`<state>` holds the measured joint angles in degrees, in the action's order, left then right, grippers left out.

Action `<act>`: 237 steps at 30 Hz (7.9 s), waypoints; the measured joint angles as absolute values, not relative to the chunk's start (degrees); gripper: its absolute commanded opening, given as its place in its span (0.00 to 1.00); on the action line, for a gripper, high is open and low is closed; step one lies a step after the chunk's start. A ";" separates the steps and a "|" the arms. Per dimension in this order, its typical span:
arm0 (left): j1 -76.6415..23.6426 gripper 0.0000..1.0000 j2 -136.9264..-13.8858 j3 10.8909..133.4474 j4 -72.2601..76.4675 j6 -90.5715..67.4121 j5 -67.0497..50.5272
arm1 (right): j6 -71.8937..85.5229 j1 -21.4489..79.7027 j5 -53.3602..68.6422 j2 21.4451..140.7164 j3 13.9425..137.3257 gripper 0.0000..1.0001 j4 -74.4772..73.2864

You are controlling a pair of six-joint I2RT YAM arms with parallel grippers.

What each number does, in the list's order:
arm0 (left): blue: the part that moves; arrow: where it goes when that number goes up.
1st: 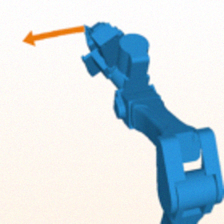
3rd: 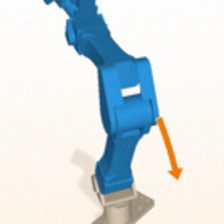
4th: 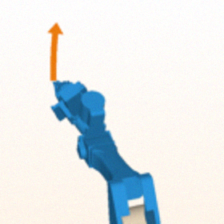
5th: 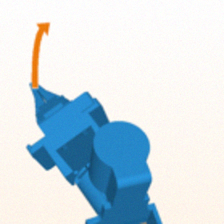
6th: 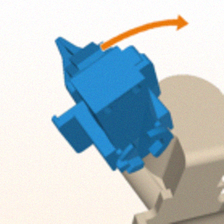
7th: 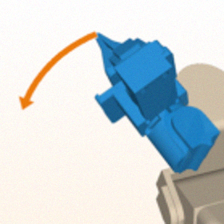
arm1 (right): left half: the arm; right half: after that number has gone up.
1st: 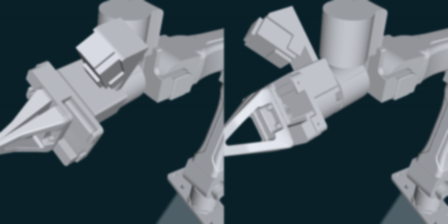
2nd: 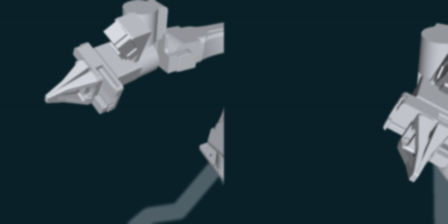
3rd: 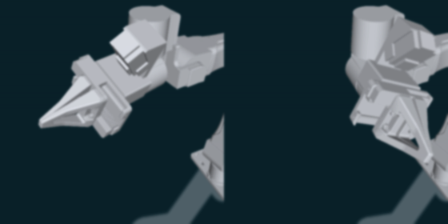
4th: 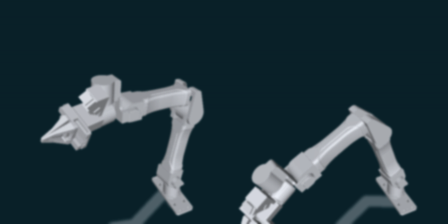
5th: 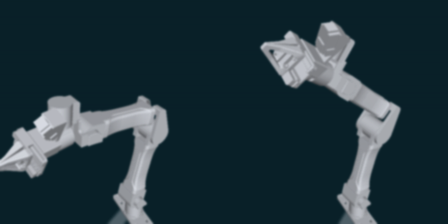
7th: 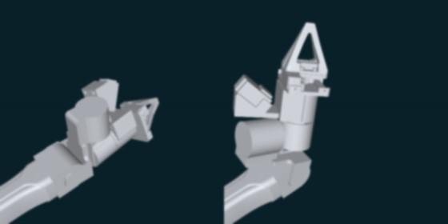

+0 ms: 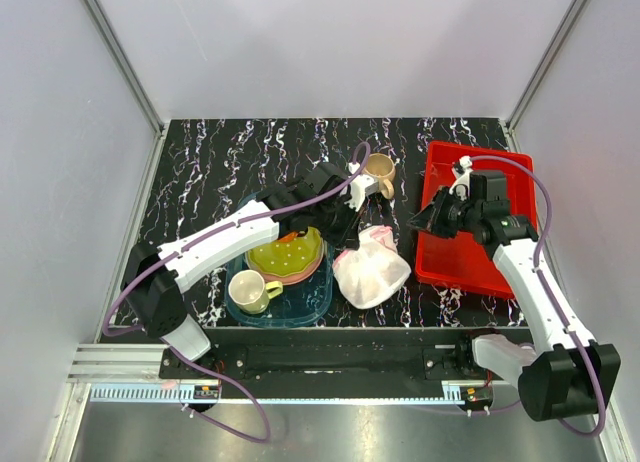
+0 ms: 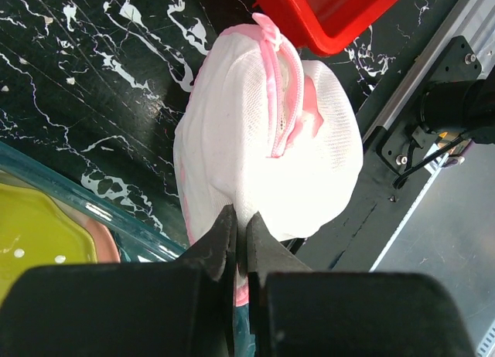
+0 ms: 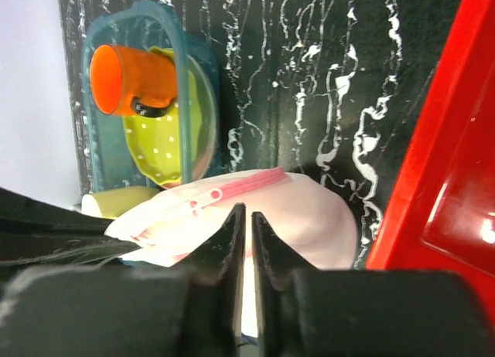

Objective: Unzip the laundry bag and remove the bra

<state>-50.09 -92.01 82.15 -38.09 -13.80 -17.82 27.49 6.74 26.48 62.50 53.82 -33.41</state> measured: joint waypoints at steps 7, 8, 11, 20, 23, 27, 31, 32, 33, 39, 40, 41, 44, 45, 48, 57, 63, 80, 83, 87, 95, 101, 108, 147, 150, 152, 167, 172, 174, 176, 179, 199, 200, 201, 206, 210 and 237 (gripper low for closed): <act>-50.09 0.00 -92.01 82.15 -38.06 -12.14 -18.15 | 29.89 6.74 33.32 60.75 53.08 0.74 -30.59; -50.09 0.00 -92.01 82.15 -38.09 -12.03 -18.24 | 30.37 6.74 34.63 60.93 52.77 0.76 -29.71; -50.09 0.00 -92.01 82.15 -38.04 -11.92 -18.26 | 31.83 6.74 41.36 63.13 51.48 0.77 -25.93; -50.09 0.00 -91.11 80.42 -34.70 -11.88 -18.26 | 38.19 6.74 47.90 68.51 46.81 0.14 -18.61; -50.11 0.00 -89.82 78.78 -33.21 -11.86 -18.31 | 40.21 6.74 49.25 69.60 46.09 0.00 -15.77; -50.13 0.00 -87.72 76.60 -31.05 -11.57 -18.24 | 41.76 6.81 50.24 69.45 45.89 0.00 -13.69; -50.13 0.63 -85.78 75.37 -29.23 -11.03 -18.24 | 41.93 6.87 49.95 66.81 45.69 0.00 -13.23; -50.13 0.80 -85.38 75.33 -28.91 -10.72 -18.28 | 41.93 6.92 49.47 65.73 45.69 0.00 -13.23; -50.13 0.99 -84.95 75.33 -28.45 -10.39 -18.35 | 41.91 6.96 48.53 64.55 45.65 0.00 -13.26; -50.13 0.99 -83.48 76.01 -26.06 -11.09 -19.94 | 41.93 7.11 42.89 56.75 43.92 0.00 -15.07; -50.13 0.99 -83.70 76.42 -26.02 -11.27 -20.36 | 41.93 7.14 42.28 55.90 43.75 0.00 -15.33; -50.13 0.99 -84.23 76.99 -25.98 -11.62 -20.84 | 42.00 7.27 41.78 55.42 43.68 0.00 -15.49; -50.13 0.96 -86.61 79.29 -25.52 -12.47 -21.76 | 42.35 7.75 40.47 54.70 43.48 0.00 -15.81; -50.13 0.94 -87.94 80.29 -25.30 -12.78 -21.98 | 42.46 8.01 39.97 54.63 43.38 0.00 -15.97; -50.13 0.86 -91.59 82.63 -24.95 -13.72 -22.15 | 42.57 8.56 39.46 54.63 43.09 0.00 -16.47; -50.13 0.00 -98.72 86.59 -24.32 -14.79 -22.83 | 42.87 8.64 38.06 54.63 43.05 0.49 -17.74; -50.06 0.00 -100.29 86.78 -24.43 -14.85 -24.01 | 39.11 8.34 32.23 55.07 46.94 0.57 -25.61; -49.65 0.00 -90.52 74.06 -19.00 -5.54 -23.83 | 25.56 7.75 37.39 55.92 55.99 0.71 -30.79; -49.65 0.00 -86.56 68.38 -15.57 -3.68 -22.02 | 26.15 7.75 41.58 56.45 54.13 0.73 -29.28; -49.65 0.00 -85.23 66.85 -13.43 -1.65 -20.64 | 28.42 7.75 48.25 58.28 50.39 0.70 -25.50; -49.65 0.00 -85.23 66.85 -12.08 -0.86 -20.51 | 29.41 9.37 53.78 62.89 49.93 0.61 -23.33; -49.65 0.00 -85.23 66.85 -11.70 -0.86 -20.53 | 29.39 9.80 53.76 64.12 49.93 0.48 -23.22; -49.67 0.00 -85.23 66.85 -11.40 -0.84 -20.51 | 29.82 10.11 54.13 64.90 49.93 0.52 -21.93; -49.82 0.00 -85.23 66.81 -10.61 -1.78 -19.25 | 31.77 17.65 46.74 65.54 49.80 0.29 -21.47; -49.82 0.00 -85.23 66.78 -10.61 -1.78 -19.22 | 32.67 17.91 43.83 65.49 49.78 0.12 -21.65; -49.82 0.00 -85.23 66.67 -10.59 -1.78 -19.20 | 33.80 17.91 41.39 65.10 49.52 0.04 -21.67; -50.02 0.00 -85.14 65.95 -9.30 -1.45 -18.96 | 35.75 18.15 32.56 59.99 47.66 0.00 -23.33; -50.15 0.00 -83.42 64.36 -9.26 -0.43 -18.55 | 33.12 14.76 31.51 59.83 48.16 0.00 -26.48; -50.26 0.00 -82.91 64.05 -8.86 0.08 -18.39 | 32.25 13.30 31.88 59.79 48.58 0.00 -27.64; -50.37 0.00 -82.65 63.96 -8.49 0.47 -18.31 | 31.51 12.91 32.23 59.51 48.99 0.00 -28.64; -50.52 0.00 -82.17 63.59 -8.01 0.82 -18.22 | 31.11 12.73 32.38 58.65 49.30 0.00 -29.43; -49.52 0.81 -81.80 70.81 -13.82 -14.04 -15.86 | 45.25 10.70 31.00 49.30 42.59 0.00 -22.83; -49.32 0.80 -81.41 70.94 -14.50 -16.34 -15.33 | 46.06 10.70 30.98 49.28 42.33 0.00 -22.13; -49.12 0.79 -81.21 71.29 -15.29 -18.26 -15.00 | 46.72 10.70 30.98 49.34 42.26 0.00 -21.67; -48.49 0.80 -79.77 72.60 -19.68 -33.56 -12.51 | 48.14 10.70 30.98 49.91 42.22 0.00 -20.12; -48.05 0.82 -73.56 62.83 -15.94 -50.39 -13.87 | 48.36 10.70 31.03 50.57 42.00 0.00 -18.98; -44.91 0.00 -92.12 62.11 -1.56 -82.06 -20.23 | 48.42 10.70 30.48 48.07 38.83 0.00 -17.26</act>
